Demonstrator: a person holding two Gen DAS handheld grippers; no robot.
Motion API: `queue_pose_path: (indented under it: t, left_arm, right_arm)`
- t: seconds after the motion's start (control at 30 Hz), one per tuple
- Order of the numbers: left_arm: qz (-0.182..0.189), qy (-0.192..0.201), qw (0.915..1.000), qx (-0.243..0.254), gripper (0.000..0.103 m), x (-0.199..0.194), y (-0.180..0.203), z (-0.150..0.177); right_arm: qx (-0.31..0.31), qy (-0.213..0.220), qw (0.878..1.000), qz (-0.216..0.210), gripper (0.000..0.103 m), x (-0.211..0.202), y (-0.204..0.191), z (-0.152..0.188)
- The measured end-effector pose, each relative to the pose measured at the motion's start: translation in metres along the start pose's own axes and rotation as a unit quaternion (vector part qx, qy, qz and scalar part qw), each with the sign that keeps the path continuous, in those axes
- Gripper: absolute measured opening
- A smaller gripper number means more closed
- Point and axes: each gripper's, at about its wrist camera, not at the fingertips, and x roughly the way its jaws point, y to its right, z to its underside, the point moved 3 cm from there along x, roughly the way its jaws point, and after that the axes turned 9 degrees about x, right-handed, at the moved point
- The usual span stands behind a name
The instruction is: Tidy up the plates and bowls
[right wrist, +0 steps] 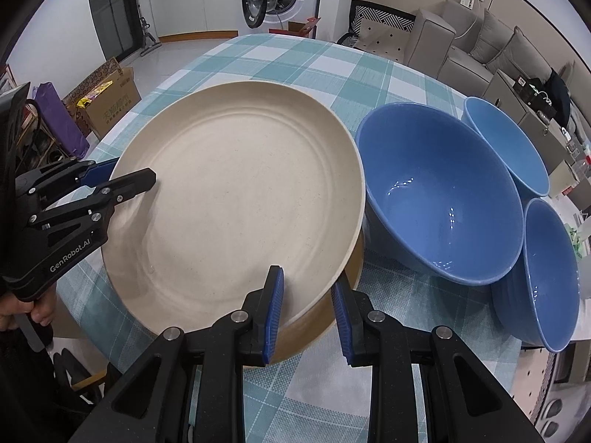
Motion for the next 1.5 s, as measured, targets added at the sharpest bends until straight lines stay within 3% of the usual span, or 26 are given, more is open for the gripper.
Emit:
queue_pose_path:
  t: [0.57, 0.9, 1.5]
  left_arm:
    - [0.001, -0.017, 0.9995, 0.026, 0.025, 0.000, 0.011, 0.003]
    - [0.005, -0.025, 0.9994, 0.024, 0.027, 0.003, 0.012, 0.004]
    - [-0.013, -0.035, 0.9980, 0.051, 0.034, 0.012, 0.022, 0.006]
  right_arm:
    - [-0.022, -0.023, 0.999, 0.011, 0.027, -0.003, -0.002, 0.016]
    - [-0.017, -0.038, 0.999, -0.004, 0.027, -0.005, -0.002, 0.016]
    - [-0.064, -0.041, 0.996, 0.042, 0.034, -0.002, -0.007, 0.015]
